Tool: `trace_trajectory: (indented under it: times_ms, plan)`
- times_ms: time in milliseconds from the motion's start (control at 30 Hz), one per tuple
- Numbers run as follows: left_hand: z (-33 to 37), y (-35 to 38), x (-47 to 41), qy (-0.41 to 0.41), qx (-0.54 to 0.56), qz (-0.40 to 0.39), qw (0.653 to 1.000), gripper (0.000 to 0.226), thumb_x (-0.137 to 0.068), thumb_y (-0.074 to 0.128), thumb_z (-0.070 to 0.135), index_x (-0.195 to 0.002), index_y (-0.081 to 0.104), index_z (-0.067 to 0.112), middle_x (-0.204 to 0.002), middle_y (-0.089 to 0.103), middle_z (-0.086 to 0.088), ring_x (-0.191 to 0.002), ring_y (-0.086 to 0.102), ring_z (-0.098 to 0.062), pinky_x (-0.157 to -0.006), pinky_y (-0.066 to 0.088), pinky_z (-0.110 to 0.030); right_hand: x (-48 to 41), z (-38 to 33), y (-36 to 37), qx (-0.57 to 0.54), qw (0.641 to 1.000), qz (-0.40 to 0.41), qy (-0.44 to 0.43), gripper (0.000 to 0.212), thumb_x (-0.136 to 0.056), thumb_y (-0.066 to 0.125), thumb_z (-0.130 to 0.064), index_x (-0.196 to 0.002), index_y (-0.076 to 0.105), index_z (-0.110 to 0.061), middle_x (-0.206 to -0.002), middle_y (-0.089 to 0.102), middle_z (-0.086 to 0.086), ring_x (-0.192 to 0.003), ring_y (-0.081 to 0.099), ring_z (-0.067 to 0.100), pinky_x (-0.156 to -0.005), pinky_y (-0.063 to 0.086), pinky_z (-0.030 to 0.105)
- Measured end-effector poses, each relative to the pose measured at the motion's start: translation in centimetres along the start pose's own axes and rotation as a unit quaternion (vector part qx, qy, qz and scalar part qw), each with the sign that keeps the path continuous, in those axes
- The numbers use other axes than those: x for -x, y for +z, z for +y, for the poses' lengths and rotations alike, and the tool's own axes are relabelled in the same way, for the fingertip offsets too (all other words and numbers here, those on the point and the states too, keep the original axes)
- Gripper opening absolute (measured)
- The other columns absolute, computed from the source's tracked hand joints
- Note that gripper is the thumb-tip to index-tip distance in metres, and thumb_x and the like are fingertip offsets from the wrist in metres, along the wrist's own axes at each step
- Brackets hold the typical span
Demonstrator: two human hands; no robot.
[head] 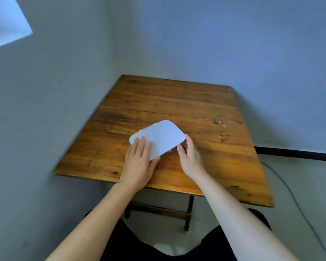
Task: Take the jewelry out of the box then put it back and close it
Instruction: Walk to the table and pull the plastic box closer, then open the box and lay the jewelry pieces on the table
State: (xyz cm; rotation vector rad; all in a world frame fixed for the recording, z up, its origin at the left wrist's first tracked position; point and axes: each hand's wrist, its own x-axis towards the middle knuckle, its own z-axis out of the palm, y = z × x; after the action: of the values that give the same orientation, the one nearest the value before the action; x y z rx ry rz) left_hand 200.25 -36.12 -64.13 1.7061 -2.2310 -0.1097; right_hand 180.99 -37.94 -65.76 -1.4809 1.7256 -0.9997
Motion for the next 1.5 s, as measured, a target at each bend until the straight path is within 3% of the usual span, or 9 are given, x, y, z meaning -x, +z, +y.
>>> trace_trajectory:
  times_ms: [167, 267, 367, 500, 633, 733, 900, 1133, 1500]
  plan:
    - [-0.3, -1.3, -0.7, 0.005, -0.049, 0.005, 0.999, 0.068, -0.096, 0.036, 0.058, -0.147, 0.037, 0.014, -0.158, 0.034, -0.01, -0.146, 0.026, -0.029, -0.121, 0.013, -0.049, 0.2, 1.6, 1.6, 0.091, 0.995, 0.019, -0.023, 0.064, -0.101, 0.03, -0.054, -0.154, -0.004, -0.041, -0.165, 0.017, -0.009, -0.149, 0.024, 0.015, -0.105, 0.023, 0.026]
    - [-0.5, -2.2, -1.0, 0.026, -0.027, 0.011, 0.999, 0.064, -0.095, 0.045, 0.056, -0.141, 0.047, 0.011, -0.151, 0.045, -0.012, -0.14, 0.039, -0.031, -0.116, 0.031, -0.047, 0.1, 2.0, 1.6, 0.114, 0.993, 0.023, -0.035, 0.066, -0.102, 0.028, -0.053, -0.153, -0.011, -0.04, -0.165, 0.018, -0.007, -0.148, 0.026, 0.017, -0.105, 0.023, 0.026]
    - [-1.3, -3.8, -2.0, 0.046, 0.039, 0.089, 0.994, 0.052, -0.096, 0.046, 0.053, -0.123, 0.06, 0.012, -0.12, 0.069, -0.012, -0.108, 0.065, -0.031, -0.086, 0.053, -0.041, 0.2, 2.0, 1.5, 0.154, 0.985, 0.033, -0.066, 0.067, -0.103, 0.03, -0.049, -0.156, -0.007, -0.031, -0.164, 0.022, -0.001, -0.147, 0.029, 0.021, -0.106, 0.023, 0.026]
    - [-2.8, -5.7, -4.2, -0.054, 0.181, 0.166, 0.968, 0.045, -0.094, 0.039, 0.062, -0.102, 0.065, 0.026, -0.076, 0.066, 0.013, -0.066, 0.06, -0.002, -0.052, 0.044, -0.022, 0.3, 1.8, 1.5, 0.197, 0.972, 0.037, -0.122, 0.059, -0.106, 0.028, -0.043, -0.158, 0.001, -0.033, -0.165, 0.021, 0.002, -0.148, 0.028, 0.023, -0.113, 0.029, 0.033]
    - [-4.9, -5.1, -6.4, -0.168, 0.27, 0.205, 0.926, 0.032, -0.097, 0.049, 0.045, -0.086, 0.063, 0.02, -0.074, 0.063, 0.008, -0.067, 0.056, -0.006, -0.057, 0.047, -0.032, 0.3, 2.1, 1.6, 0.188, 0.974, 0.026, -0.121, 0.057, -0.106, 0.022, -0.046, -0.157, 0.0, -0.034, -0.165, 0.019, 0.003, -0.149, 0.026, 0.025, -0.114, 0.03, 0.037]
    - [-6.4, -3.6, -7.0, -0.278, 0.322, 0.198, 0.883, 0.013, -0.095, 0.059, 0.029, -0.105, 0.065, 0.024, -0.091, 0.066, 0.009, -0.079, 0.058, -0.002, -0.07, 0.054, -0.034, 0.2, 2.2, 1.7, 0.192, 0.973, 0.029, -0.125, 0.057, -0.106, 0.021, -0.045, -0.157, 0.0, -0.033, -0.165, 0.02, 0.005, -0.149, 0.026, 0.026, -0.114, 0.031, 0.038]
    - [-7.4, -0.3, -5.9, -0.356, 0.38, 0.14, 0.842, 0.02, -0.094, 0.062, 0.028, -0.11, 0.069, 0.018, -0.083, 0.071, 0.009, -0.077, 0.067, -0.007, -0.069, 0.055, -0.028, 0.1, 2.1, 1.7, 0.185, 0.975, 0.031, -0.12, 0.056, -0.105, 0.02, -0.046, -0.157, 0.004, -0.035, -0.164, 0.023, 0.004, -0.148, 0.027, 0.025, -0.109, 0.025, 0.031]
    - [-7.3, 0.9, -3.3, -0.222, 0.233, 0.151, 0.935, 0.01, -0.095, 0.061, 0.03, -0.099, 0.067, 0.023, -0.08, 0.064, 0.015, -0.071, 0.059, 0.0, -0.058, 0.041, -0.017, 0.3, 1.8, 1.5, 0.173, 0.979, 0.02, -0.109, 0.055, -0.106, 0.027, -0.042, -0.157, 0.007, -0.036, -0.162, 0.027, 0.004, -0.147, 0.029, 0.025, -0.112, 0.032, 0.037]
    - [-7.7, 1.7, -3.5, -0.225, 0.277, 0.165, 0.92, 0.02, -0.099, 0.048, 0.034, -0.11, 0.062, 0.025, -0.085, 0.065, 0.015, -0.078, 0.06, -0.003, -0.058, 0.042, -0.021, -2.4, -1.6, -0.5, 0.2, 0.974, 0.015, -0.102, 0.044, -0.104, 0.039, -0.042, -0.141, 0.053, -0.023, -0.154, 0.038, 0.002, -0.139, 0.038, 0.022, -0.108, 0.032, 0.035]
